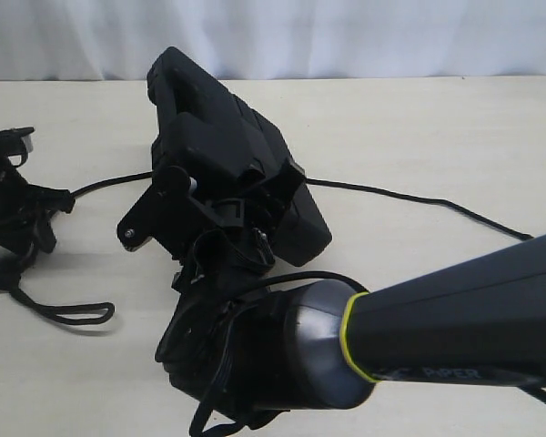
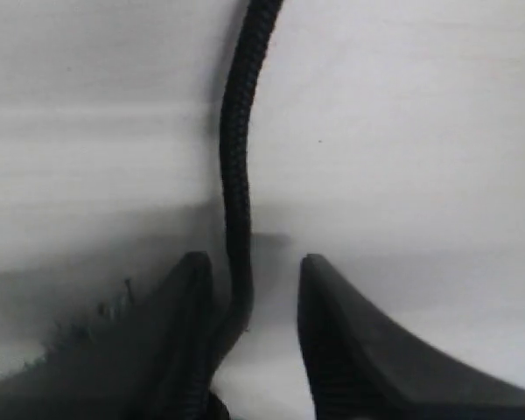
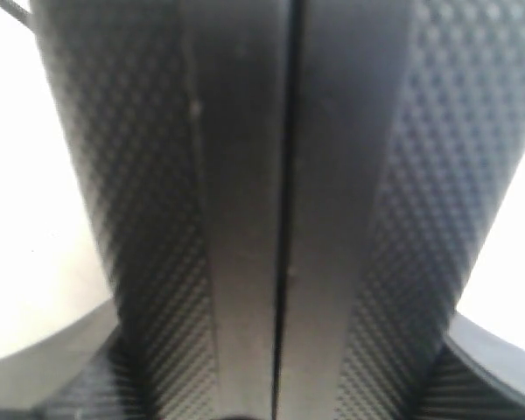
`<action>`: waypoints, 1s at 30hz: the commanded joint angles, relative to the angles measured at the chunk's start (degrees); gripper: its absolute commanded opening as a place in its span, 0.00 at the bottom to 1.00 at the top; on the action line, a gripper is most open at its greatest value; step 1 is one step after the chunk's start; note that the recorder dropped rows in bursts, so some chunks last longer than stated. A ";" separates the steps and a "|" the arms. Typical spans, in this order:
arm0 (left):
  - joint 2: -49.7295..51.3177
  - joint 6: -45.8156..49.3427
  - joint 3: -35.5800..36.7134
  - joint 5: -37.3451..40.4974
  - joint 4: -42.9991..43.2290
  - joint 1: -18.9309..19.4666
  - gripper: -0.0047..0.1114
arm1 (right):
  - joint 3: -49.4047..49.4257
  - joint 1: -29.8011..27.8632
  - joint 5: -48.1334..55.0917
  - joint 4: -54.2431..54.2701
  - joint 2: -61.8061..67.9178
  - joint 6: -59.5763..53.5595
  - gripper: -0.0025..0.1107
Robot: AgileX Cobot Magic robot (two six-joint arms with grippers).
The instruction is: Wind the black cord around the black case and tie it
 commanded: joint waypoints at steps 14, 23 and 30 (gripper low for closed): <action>-2.16 31.44 -14.46 24.29 13.51 -14.05 0.42 | -0.19 -0.50 4.03 -2.17 -1.50 0.26 0.06; -2.16 45.05 -7.14 24.29 44.14 -24.37 0.42 | -0.19 -0.50 4.37 -2.17 -1.50 -0.38 0.06; -2.16 68.02 6.81 18.57 52.95 -24.37 0.36 | -0.19 -0.50 4.36 -2.17 -1.50 -1.95 0.06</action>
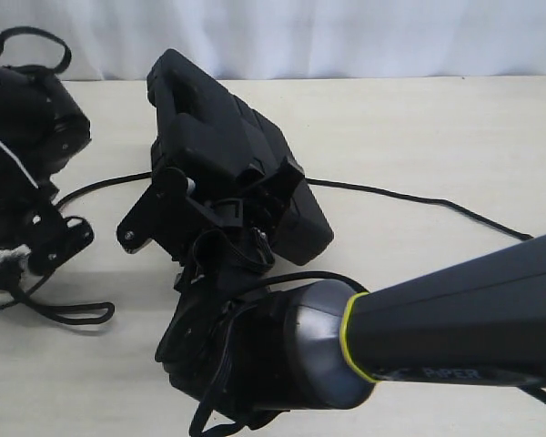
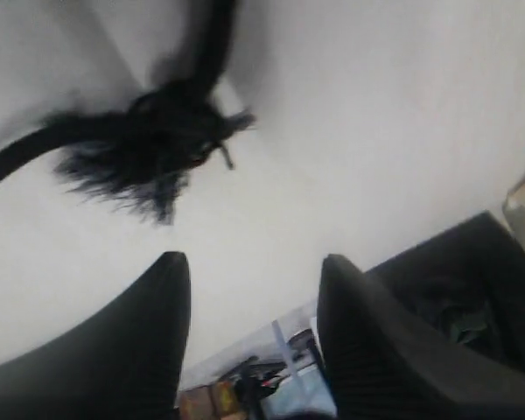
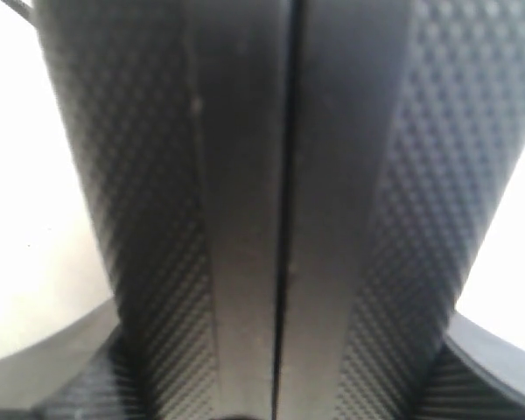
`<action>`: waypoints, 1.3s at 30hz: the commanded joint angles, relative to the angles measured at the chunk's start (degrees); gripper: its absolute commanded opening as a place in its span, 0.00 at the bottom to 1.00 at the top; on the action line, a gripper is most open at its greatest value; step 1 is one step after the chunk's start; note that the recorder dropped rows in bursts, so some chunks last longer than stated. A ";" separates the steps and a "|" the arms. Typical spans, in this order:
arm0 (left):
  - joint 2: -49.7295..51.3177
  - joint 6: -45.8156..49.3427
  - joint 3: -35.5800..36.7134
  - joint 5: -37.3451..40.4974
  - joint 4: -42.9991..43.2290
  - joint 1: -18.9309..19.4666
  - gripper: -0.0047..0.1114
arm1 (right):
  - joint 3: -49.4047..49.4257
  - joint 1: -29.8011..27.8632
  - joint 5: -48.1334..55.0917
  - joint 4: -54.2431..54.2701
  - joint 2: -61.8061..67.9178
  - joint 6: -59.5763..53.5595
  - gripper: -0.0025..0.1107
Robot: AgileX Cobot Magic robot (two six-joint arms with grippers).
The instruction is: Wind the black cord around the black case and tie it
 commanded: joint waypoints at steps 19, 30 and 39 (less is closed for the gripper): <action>-6.46 6.58 8.91 -23.62 -17.16 -0.25 0.32 | -0.19 -0.50 4.26 -3.50 -1.50 -0.78 0.06; -5.56 7.77 8.91 -20.28 -14.35 3.78 0.45 | -0.19 -0.50 4.26 -3.04 -1.50 -0.78 0.06; -5.10 12.80 15.71 -28.73 -6.93 3.88 0.45 | -0.19 -0.50 4.26 -3.45 -1.50 -0.78 0.06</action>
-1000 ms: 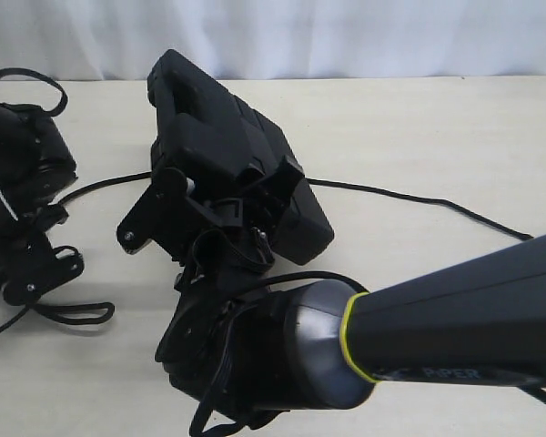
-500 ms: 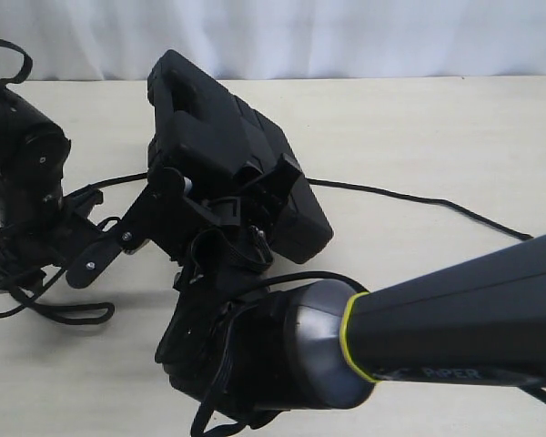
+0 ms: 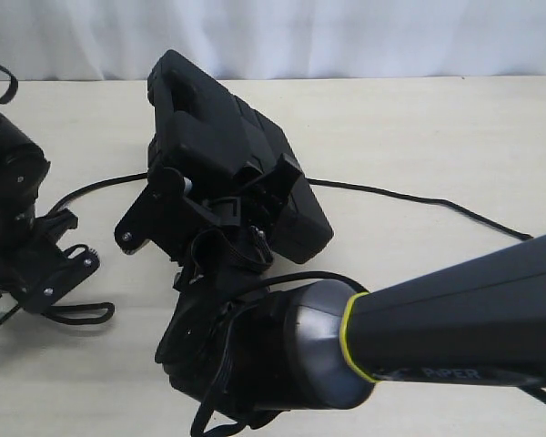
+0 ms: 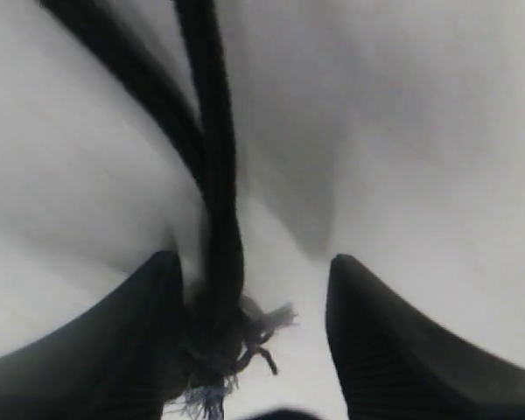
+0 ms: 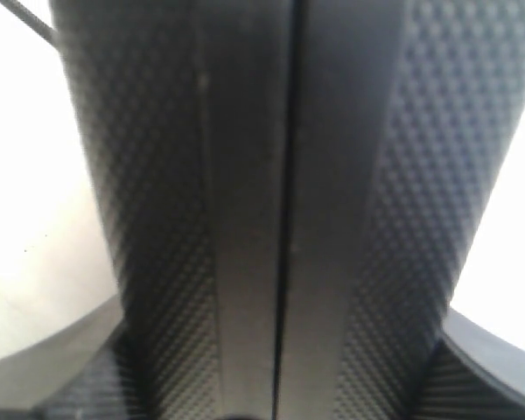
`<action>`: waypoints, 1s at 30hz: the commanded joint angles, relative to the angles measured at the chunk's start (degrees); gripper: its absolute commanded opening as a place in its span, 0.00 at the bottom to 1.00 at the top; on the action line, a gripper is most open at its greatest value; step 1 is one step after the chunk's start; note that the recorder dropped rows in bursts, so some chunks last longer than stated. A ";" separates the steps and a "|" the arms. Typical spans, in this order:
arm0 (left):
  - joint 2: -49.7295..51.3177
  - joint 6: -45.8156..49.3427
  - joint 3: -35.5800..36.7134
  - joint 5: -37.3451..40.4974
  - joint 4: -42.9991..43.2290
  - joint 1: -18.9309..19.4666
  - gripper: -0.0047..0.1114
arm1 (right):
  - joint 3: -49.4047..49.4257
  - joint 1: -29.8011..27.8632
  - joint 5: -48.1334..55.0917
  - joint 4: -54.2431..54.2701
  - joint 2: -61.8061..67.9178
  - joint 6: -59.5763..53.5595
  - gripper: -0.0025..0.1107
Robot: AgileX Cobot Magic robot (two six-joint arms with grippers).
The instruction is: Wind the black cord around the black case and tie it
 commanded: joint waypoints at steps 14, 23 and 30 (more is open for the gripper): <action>-5.58 -8.69 4.37 -8.97 2.79 0.22 0.04 | -0.19 -0.50 3.18 -1.05 -2.52 0.28 0.06; -17.86 -42.20 4.37 -24.45 2.66 1.32 0.04 | 3.68 -5.07 -11.42 -1.16 -10.35 6.79 0.06; -18.91 -47.11 3.69 -25.04 3.42 0.16 0.04 | 3.81 -5.35 -14.86 -1.10 -11.17 6.92 0.06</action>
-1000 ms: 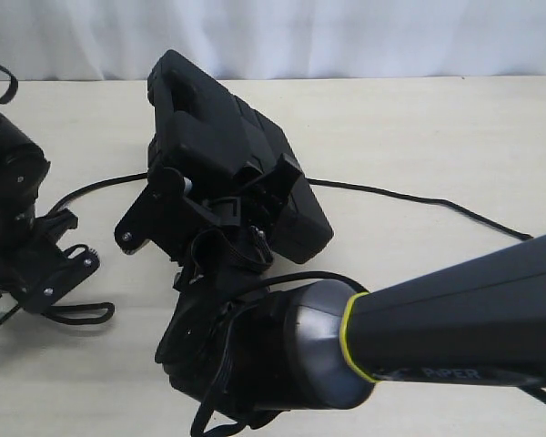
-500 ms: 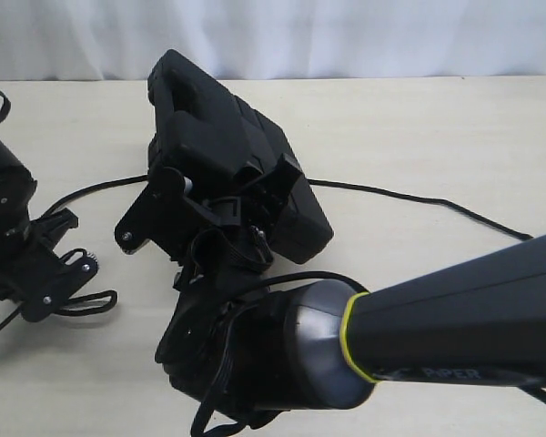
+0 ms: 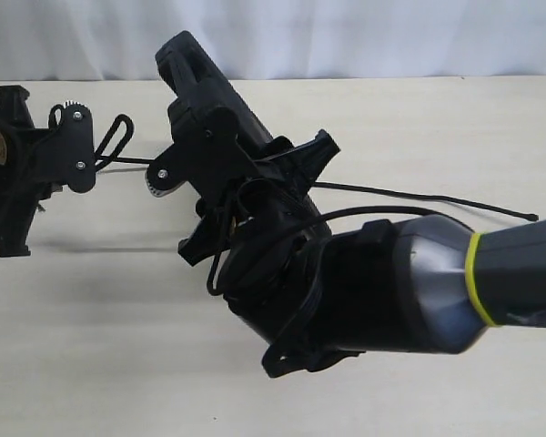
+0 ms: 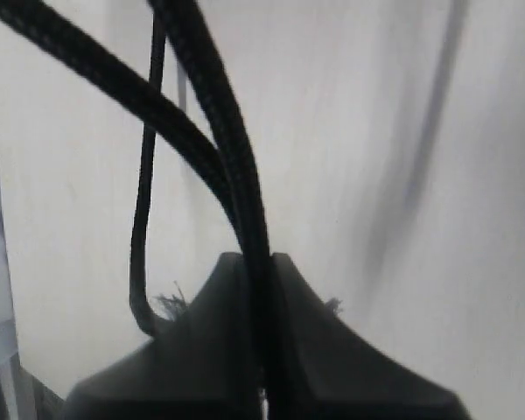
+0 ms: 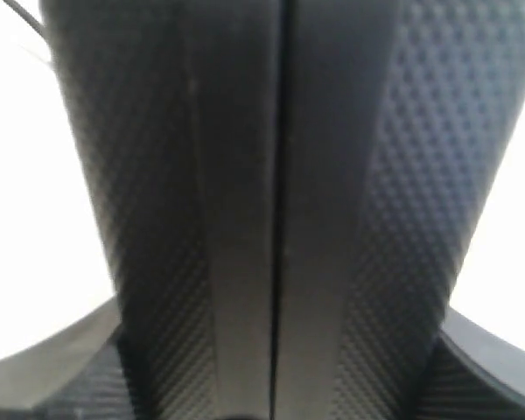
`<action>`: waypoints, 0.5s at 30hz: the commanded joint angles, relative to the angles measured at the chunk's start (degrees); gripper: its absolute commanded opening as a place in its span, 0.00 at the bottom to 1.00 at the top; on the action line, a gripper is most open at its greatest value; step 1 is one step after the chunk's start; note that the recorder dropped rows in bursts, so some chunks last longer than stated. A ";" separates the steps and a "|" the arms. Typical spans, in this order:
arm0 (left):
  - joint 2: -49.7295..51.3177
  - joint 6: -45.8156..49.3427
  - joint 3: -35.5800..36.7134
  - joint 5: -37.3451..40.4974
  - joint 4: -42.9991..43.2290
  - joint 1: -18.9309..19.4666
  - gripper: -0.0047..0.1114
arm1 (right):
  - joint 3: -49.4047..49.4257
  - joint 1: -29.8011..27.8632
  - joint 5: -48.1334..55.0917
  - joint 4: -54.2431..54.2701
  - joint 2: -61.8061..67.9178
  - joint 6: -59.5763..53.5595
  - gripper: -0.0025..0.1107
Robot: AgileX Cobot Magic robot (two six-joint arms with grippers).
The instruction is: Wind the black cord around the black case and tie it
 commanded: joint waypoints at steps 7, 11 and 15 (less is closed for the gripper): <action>0.01 -3.75 -7.95 9.63 -2.51 -6.93 0.04 | -0.08 0.05 -3.30 -2.00 -1.15 -2.79 0.06; 2.91 -3.75 -11.83 16.94 -5.43 -7.33 0.04 | -0.08 0.05 -3.30 -2.13 -1.15 -2.77 0.06; 5.20 -3.63 -12.07 19.03 -4.66 -7.33 0.04 | -0.08 0.05 -2.58 -2.12 -1.15 -2.77 0.06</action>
